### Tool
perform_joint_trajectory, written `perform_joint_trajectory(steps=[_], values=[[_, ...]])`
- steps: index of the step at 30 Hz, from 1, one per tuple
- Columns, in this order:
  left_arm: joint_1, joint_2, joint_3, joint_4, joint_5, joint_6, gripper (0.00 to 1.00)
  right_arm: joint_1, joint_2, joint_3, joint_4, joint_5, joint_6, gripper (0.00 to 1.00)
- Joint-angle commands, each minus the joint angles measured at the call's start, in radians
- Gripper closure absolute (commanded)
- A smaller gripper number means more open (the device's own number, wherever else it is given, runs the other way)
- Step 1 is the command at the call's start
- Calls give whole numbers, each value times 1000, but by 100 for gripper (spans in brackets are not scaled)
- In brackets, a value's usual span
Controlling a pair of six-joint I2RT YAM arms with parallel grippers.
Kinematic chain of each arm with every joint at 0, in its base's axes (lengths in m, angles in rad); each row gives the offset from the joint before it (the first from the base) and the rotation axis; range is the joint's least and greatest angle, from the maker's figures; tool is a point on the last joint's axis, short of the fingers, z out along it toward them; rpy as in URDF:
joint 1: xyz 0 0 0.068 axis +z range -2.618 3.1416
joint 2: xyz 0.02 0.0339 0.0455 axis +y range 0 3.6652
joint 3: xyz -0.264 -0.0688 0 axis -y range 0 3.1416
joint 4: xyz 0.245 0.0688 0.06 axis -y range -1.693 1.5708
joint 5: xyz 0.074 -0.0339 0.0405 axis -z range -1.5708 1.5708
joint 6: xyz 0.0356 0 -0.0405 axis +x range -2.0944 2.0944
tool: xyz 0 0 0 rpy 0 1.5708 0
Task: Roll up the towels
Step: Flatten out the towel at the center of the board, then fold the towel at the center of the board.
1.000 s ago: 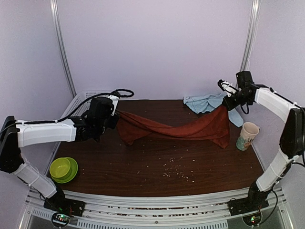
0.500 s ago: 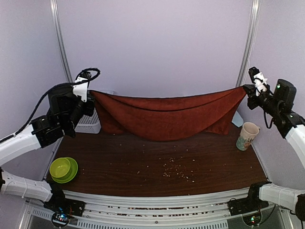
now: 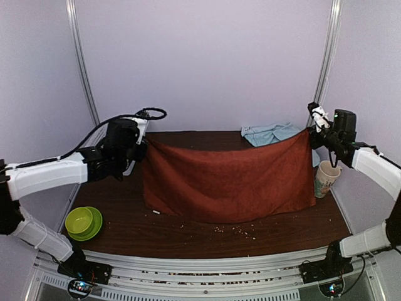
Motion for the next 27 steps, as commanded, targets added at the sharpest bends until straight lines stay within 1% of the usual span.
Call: perform_joint_trajectory(steps=[1, 4, 6, 9, 12, 17, 22, 27], values=[[124, 273, 91, 0, 149, -14, 100, -6, 209, 6, 64, 102, -34, 100], [163, 506, 235, -21, 137, 5, 100, -7, 382, 60, 106, 148, -41, 100], [172, 627, 334, -21, 123, 25, 100, -7, 486, 105, 127, 183, -43, 100], [180, 765, 459, -29, 117, 46, 100, -7, 603, 174, 132, 218, -45, 100], [186, 858, 569, -40, 87, 73, 100, -7, 667, 212, 152, 238, -43, 100], [202, 905, 611, 20, 71, 116, 100, -7, 714, 249, 174, 254, -33, 100], [222, 908, 599, 70, 59, 147, 100, -8, 719, 262, 218, 275, -19, 100], [233, 903, 571, 112, 76, 171, 100, -15, 705, 264, 220, 252, -6, 100]])
